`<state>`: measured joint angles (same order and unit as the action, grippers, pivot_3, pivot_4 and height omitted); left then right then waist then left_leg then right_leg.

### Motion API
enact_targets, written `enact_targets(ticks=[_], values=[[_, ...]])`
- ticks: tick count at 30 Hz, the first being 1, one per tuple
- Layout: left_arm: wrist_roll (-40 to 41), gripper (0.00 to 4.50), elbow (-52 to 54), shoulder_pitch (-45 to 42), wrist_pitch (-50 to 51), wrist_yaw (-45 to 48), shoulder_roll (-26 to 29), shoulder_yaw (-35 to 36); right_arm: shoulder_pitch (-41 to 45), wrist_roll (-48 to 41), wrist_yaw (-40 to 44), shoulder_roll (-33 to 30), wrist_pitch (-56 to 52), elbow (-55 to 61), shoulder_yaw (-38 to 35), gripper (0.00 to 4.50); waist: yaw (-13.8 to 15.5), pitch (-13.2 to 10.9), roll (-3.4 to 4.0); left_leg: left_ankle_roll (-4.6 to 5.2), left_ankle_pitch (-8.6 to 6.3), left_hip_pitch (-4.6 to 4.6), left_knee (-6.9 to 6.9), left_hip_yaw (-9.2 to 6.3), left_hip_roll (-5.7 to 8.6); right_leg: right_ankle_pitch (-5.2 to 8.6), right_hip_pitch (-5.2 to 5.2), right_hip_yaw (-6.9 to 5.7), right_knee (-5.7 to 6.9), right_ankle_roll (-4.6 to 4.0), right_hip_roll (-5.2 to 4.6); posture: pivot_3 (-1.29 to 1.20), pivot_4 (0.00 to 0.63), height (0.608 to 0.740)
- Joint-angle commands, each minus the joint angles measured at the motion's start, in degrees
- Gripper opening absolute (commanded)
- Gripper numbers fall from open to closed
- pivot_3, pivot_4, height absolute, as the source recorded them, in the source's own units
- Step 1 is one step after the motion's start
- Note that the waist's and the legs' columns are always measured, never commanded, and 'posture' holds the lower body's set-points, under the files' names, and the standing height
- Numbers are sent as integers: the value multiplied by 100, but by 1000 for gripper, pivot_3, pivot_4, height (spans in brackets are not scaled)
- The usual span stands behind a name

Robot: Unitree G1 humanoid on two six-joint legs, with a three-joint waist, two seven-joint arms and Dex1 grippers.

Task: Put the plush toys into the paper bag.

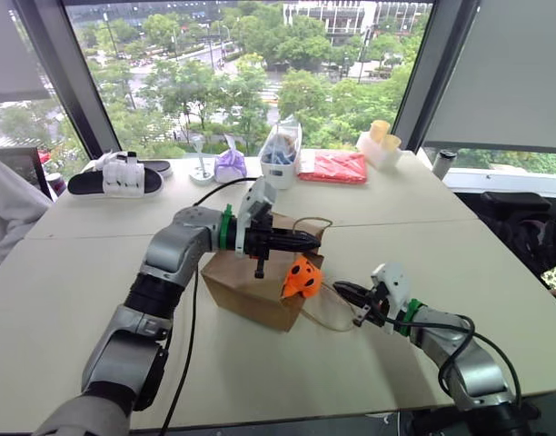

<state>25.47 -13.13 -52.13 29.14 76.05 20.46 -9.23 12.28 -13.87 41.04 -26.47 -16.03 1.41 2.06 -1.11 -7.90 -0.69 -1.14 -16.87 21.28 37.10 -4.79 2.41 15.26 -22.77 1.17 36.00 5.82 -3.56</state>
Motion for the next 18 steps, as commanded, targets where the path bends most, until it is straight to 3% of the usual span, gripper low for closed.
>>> enact_targets(ticks=[1, 6, 12, 18], values=[[35, 0, 111, -140, -67, 35, -7, 24, 512, 143, 133, 262, 377, -390, 281, 53, 2, 0, 0, 0, 0, 0, 0, 0, -1, 0, 0, 0, 0, 0, 1, 0, 150, 740], [29, 0, 162, -127, -56, 83, -8, -37, 1063, 140, 198, 699, 632, -912, 419, 53, 18, 0, 0, -7, 4, 0, 0, -1, -2, 0, 0, 0, 1, 0, 1, 0, 150, 740], [31, 0, 203, -104, -38, 89, 34, -45, 1156, 120, 493, 990, 474, -749, 823, 53, 26, 0, 0, -26, 14, 4, -1, -4, 3, 0, 1, 0, 2, 0, -3, 0, 150, 740], [-9, 0, 199, -77, -69, 77, 67, -56, 928, 339, 199, 833, 659, -749, 648, 53, 39, 0, 0, -25, 14, 4, -1, -4, 3, 0, 1, 0, 2, 0, -3, 0, 150, 740]])
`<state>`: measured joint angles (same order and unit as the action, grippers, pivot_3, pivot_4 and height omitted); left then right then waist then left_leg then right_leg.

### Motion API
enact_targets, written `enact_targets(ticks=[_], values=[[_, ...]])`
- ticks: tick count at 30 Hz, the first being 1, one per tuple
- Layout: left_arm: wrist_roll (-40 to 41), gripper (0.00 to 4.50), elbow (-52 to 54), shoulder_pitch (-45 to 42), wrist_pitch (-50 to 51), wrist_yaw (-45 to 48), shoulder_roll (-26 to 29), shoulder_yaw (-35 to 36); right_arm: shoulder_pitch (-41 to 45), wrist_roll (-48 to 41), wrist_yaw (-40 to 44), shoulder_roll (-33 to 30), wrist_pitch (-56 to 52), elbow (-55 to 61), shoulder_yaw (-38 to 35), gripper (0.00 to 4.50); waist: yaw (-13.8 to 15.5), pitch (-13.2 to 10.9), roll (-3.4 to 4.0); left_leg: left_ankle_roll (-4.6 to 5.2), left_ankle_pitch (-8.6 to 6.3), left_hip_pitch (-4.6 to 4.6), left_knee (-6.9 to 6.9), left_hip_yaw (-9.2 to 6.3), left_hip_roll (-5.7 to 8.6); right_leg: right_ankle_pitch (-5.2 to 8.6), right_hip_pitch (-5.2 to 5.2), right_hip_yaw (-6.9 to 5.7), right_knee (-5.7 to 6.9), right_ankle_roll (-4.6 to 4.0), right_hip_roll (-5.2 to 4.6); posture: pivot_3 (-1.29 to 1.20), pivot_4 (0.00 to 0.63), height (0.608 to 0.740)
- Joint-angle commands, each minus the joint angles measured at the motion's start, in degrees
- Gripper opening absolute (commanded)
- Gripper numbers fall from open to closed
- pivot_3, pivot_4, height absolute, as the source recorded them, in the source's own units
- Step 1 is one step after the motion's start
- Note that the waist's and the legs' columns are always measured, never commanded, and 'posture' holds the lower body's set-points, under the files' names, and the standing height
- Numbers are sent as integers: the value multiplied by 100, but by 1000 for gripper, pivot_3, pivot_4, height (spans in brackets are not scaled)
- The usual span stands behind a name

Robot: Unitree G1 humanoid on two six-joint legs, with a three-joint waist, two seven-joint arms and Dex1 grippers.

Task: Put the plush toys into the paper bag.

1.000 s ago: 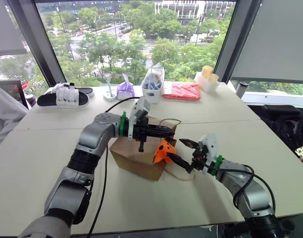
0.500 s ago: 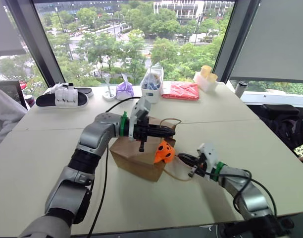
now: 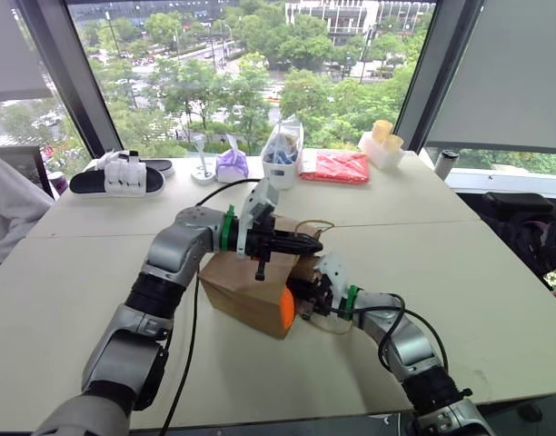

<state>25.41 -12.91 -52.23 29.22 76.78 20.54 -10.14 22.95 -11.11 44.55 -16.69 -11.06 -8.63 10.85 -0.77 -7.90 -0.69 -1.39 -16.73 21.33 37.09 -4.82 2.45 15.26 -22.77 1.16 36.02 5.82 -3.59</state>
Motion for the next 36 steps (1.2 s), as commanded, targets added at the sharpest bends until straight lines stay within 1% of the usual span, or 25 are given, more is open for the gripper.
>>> enact_targets(ticks=[1, 5, 8, 14, 17, 19, 21, 22, 23, 26, 27, 31, 36], values=[[-23, 0, 164, -52, -99, 12, 73, 25, -247, 53, -212, -229, 148, 363, -333, 53, 11, 0, 0, 1, -1, 0, 0, -1, 1, 0, 1, 0, 0, 0, 0, 0, 150, 740], [-56, 0, 135, -5, -154, 22, 91, 12, -734, -101, -414, -537, -31, 984, -774, 53, 5, 0, 0, 3, -2, 3, -1, -1, 4, 0, -1, 1, 1, 0, -2, 0, 150, 740], [-56, 0, 127, 19, -168, 6, 60, 14, -1019, -223, -529, -640, -231, 1384, -1008, 53, -8, 0, 0, 16, -9, 3, -1, -2, 3, 0, -1, 1, 0, 0, -2, 0, 150, 740], [-65, 0, 96, 27, -186, -24, -28, 25, -1383, -242, -662, -736, -566, 1897, -1024, 53, -3, 0, 0, 24, -13, -4, 0, -1, -3, 0, 0, 1, -1, 0, 4, 0, 150, 740], [-57, 0, 127, 36, -170, -33, -24, 40, -1529, -496, -719, -862, -752, 2165, -1449, 53, 15, 0, 0, 24, -13, -2, 2, 1, -1, 0, 1, 2, -2, 0, 2, 0, 150, 740], [-53, 0, 144, 47, -163, -31, -7, 45, -1729, -684, -579, -1032, -884, 2480, -1601, 581, 30, 0, 0, 24, -13, -1, 3, -1, 0, 0, 2, 2, -2, 0, 1, 0, 150, 740], [-52, 0, 145, 53, -163, -25, 8, 45, -1962, -813, -413, -1218, -1050, 2803, -1583, 1316, 28, 1, -1, 24, -14, 0, 3, -2, 2, 0, 4, 2, -3, 0, -1, 0, 150, 740], [-49, 0, 147, 56, -160, -24, 14, 44, -2038, -841, -427, -1261, -1115, 2910, -1576, 1880, 17, 1, -2, 26, -15, 0, 3, -2, 2, 0, 5, 2, -4, 0, -1, 0, 150, 740], [-47, 0, 149, 59, -161, -23, 17, 42, -2093, -874, -452, -1285, -1195, 2984, -1573, 2332, 14, 1, -2, 28, -15, -1, 2, -2, 1, 0, 5, 2, -5, 0, 0, 0, 150, 740], [-40, 0, 149, 58, -154, -24, 7, 36, -2263, -731, -388, -1425, -1241, 3060, -1371, 3951, -4, 1, -2, 28, -16, -3, 1, 0, -1, 0, 4, 2, -5, 0, 2, 0, 150, 740], [-41, 0, 146, 54, -154, -23, 2, 35, -2293, -711, -379, -1452, -1262, 3065, -1308, 4398, -2, 1, -2, 28, -16, -4, 2, 0, -2, 0, 4, 2, -5, 0, 3, 0, 150, 740], [-40, 0, 121, 27, -153, -28, -12, 42, -2312, -647, -459, -1441, -1232, 3007, -1184, 4398, 6, 1, -2, 28, -15, -4, 3, 1, -2, 1, 5, 2, -5, 0, 3, 0, 150, 740], [-48, 0, 84, 14, -156, -41, -25, 46, -2281, -842, -278, -1351, -1390, 2977, -927, 4398, 15, 1, -2, 28, -15, -3, 4, -1, -2, 1, 7, 2, -6, 0, 3, 0, 150, 740]])
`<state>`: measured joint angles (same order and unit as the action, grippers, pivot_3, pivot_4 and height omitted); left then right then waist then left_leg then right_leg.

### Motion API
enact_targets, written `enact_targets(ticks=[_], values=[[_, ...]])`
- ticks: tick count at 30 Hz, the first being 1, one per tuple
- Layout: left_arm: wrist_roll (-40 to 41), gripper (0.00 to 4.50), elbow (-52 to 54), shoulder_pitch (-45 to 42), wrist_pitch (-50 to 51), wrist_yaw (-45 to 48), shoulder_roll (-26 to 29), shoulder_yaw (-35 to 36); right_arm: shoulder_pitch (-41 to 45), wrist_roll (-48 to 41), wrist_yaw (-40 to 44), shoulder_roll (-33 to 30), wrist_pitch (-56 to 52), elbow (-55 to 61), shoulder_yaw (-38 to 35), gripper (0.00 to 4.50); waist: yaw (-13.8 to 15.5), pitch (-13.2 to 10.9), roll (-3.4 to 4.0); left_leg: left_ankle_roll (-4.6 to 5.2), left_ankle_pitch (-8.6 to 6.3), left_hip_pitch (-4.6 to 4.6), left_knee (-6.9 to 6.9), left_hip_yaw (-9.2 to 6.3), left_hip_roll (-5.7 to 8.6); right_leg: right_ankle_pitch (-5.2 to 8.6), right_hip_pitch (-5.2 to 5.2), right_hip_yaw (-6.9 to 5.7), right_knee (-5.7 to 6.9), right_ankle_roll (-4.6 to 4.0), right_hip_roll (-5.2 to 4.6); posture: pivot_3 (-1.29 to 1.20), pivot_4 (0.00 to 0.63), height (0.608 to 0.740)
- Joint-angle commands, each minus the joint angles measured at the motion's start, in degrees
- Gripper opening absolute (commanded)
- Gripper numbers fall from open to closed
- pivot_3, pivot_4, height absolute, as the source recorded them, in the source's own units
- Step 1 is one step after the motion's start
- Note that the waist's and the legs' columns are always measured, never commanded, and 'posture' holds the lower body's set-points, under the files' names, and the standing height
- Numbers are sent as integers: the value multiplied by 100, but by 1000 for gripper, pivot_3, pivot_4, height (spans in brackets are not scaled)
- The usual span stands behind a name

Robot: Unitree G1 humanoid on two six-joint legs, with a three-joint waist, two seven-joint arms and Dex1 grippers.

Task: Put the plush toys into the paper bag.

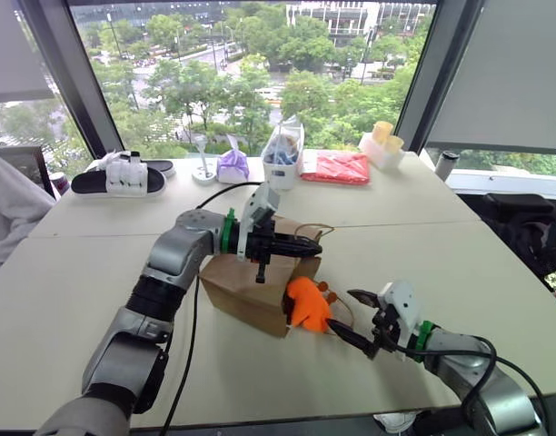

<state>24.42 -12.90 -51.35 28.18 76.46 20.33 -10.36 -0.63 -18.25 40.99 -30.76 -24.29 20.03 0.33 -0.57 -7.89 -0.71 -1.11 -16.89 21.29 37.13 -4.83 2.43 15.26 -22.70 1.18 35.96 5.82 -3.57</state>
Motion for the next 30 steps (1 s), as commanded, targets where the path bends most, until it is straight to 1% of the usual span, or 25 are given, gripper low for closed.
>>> enact_targets(ticks=[1, 3, 6, 8, 9, 14, 16, 17, 21, 22, 25, 30], values=[[46, 0, 79, -73, -61, -10, -8, 64, 149, -198, 81, 137, -126, 44, 164, 4398, -7, 0, 0, 0, 0, 0, 0, 1, 0, 0, 0, 0, 0, 0, 0, 0, 150, 740], [51, 0, 73, -75, -56, -22, -28, 63, 327, -281, 116, 289, -218, -149, 275, 4398, -15, 0, -1, 0, 0, -1, 0, 0, 0, 0, 0, 0, -1, 0, 0, 0, 150, 740], [48, 0, 77, -87, -54, -41, -58, 58, 665, -154, 154, 476, -172, -640, 498, 4398, -19, 0, 0, 0, 0, -3, 0, 1, -2, 0, 0, 0, 0, 0, 2, 0, 150, 740], [47, 0, 93, -96, -44, -51, -51, 67, 886, -8, 60, 559, -46, -924, 531, 3898, -19, -1, 0, 0, 0, -3, 0, 0, -1, 0, -1, 0, 1, 0, 1, 0, 150, 740], [51, 0, 105, -97, -34, -58, -40, 76, 936, 8, 87, 562, 1, -984, 547, 3569, -10, -1, 0, -1, 0, -2, 0, 1, -1, 0, -2, 0, 1, 0, 1, 0, 150, 740], [78, 0, 174, -57, 3, -69, 20, 91, 920, 39, 187, 493, 90, -984, 594, 993, -7, 0, 0, -1, 1, 1, -1, -1, 2, 0, -2, -1, 1, 0, -2, 0, 150, 740], [89, 0, 205, -40, 15, -73, 27, 90, 907, 8, 178, 501, 98, -919, 560, 50, -12, 0, 0, -1, 0, 1, -1, -1, 2, 0, -2, 0, 1, 0, -2, 0, 150, 740], [93, 0, 216, -36, 20, -72, 30, 91, 905, -5, 173, 504, 102, -891, 546, 17, -12, 0, 0, -1, 0, 0, -1, -1, 2, 0, -2, 0, 1, 0, -2, 0, 150, 740], [151, 0, 287, -61, 90, -29, 14, 82, 1114, -470, -18, 715, 89, -562, 67, 17, -11, -1, 0, -2, 1, 0, 0, 0, 2, 0, -3, 0, 1, 0, -1, 0, 150, 740], [168, 0, 302, -81, 111, 0, 10, 74, 1190, -507, 2, 738, 55, -522, 89, 17, -12, -1, 0, -2, 1, 0, 0, 0, 2, 0, -3, 0, 1, 0, -1, 0, 150, 740], [186, 0, 327, -126, 153, 85, 7, 49, 1405, -437, 89, 805, 52, -615, 319, 17, -18, 0, 0, -2, 1, -1, -1, -1, 1, 0, -3, 0, 2, 0, -1, 0, 150, 740], [157, 0, 307, -164, 133, 148, 9, 12, 1922, -133, 465, 1013, 324, -1360, 895, 17, -31, -1, 0, -2, 1, -1, -2, 0, -1, 0, -5, -1, 4, 0, 1, 0, 150, 740]])
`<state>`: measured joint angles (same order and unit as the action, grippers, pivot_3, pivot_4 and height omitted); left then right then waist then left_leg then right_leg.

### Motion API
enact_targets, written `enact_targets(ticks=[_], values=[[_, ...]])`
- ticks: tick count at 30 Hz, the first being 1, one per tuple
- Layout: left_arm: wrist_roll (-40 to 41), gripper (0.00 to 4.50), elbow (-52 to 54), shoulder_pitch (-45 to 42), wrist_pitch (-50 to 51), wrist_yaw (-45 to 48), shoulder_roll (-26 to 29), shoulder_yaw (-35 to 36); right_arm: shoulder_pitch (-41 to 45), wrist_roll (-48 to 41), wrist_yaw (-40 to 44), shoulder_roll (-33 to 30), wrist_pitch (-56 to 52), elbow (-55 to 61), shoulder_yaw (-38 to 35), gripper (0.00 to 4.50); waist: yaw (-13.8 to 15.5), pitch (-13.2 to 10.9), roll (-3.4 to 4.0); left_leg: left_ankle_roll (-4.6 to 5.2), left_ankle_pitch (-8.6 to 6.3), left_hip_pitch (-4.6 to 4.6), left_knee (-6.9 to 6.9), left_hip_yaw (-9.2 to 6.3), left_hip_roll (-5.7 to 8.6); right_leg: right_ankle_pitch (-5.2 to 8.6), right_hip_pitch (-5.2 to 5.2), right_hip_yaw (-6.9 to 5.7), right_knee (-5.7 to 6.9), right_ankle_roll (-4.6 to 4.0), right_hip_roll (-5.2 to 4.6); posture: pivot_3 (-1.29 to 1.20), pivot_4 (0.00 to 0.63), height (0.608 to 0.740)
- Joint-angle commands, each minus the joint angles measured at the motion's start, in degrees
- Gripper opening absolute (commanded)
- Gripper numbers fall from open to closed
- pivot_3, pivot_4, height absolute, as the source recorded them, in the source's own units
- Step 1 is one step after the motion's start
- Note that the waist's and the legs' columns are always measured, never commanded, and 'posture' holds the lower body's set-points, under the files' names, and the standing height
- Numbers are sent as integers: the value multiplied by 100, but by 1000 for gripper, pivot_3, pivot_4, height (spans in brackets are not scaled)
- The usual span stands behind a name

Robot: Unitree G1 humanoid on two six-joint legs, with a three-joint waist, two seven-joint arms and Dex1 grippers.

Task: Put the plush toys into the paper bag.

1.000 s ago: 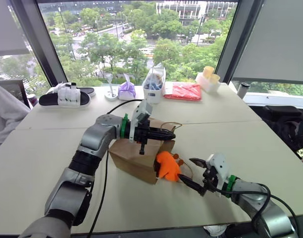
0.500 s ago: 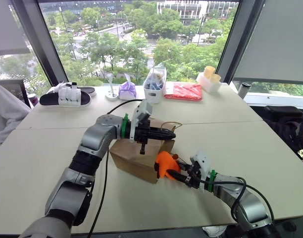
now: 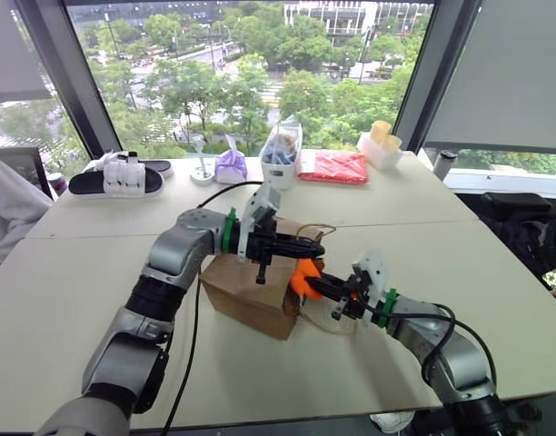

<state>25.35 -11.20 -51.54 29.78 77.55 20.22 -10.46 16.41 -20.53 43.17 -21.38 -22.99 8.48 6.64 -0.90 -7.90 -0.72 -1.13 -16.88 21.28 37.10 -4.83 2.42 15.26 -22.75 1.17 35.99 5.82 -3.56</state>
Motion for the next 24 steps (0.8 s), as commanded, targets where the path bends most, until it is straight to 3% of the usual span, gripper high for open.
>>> enact_targets(ticks=[1, 10, 13, 19, 24], values=[[56, 0, 131, -149, -33, 40, 17, 19, 282, 111, 375, 99, 207, -303, 389, 17, 1, 0, 0, 0, 0, 0, 0, 0, 0, 0, 0, 0, 1, 0, 0, 0, 150, 740], [10, 0, 210, -56, -56, 13, 58, -6, 764, 543, 673, 522, 932, -1516, 817, 17, 2, 0, 0, -4, 2, 1, 0, -1, 1, 0, -2, 0, 2, 0, -1, 0, 150, 740], [-4, 0, 250, -6, -54, -20, 87, -6, 840, 672, 558, 619, 1218, -1807, 721, 1010, -2, 0, 0, -22, 12, 0, 0, -1, 1, 0, -2, 0, 3, 0, -1, 0, 150, 740], [-18, 0, 266, 50, -74, -84, 103, 7, 564, 933, 305, 467, 1398, -1604, 633, 3938, 9, 0, 0, -26, 14, 2, 0, -1, 2, 0, -2, 1, 3, 0, -2, 0, 150, 740], [-21, 0, 245, 52, -84, -97, 93, 18, 150, 797, -38, 363, 1322, -1000, 244, 3938, 12, 0, 0, -23, 13, 3, -1, -1, 2, 0, -3, 1, 3, 0, -3, 0, 150, 740]])
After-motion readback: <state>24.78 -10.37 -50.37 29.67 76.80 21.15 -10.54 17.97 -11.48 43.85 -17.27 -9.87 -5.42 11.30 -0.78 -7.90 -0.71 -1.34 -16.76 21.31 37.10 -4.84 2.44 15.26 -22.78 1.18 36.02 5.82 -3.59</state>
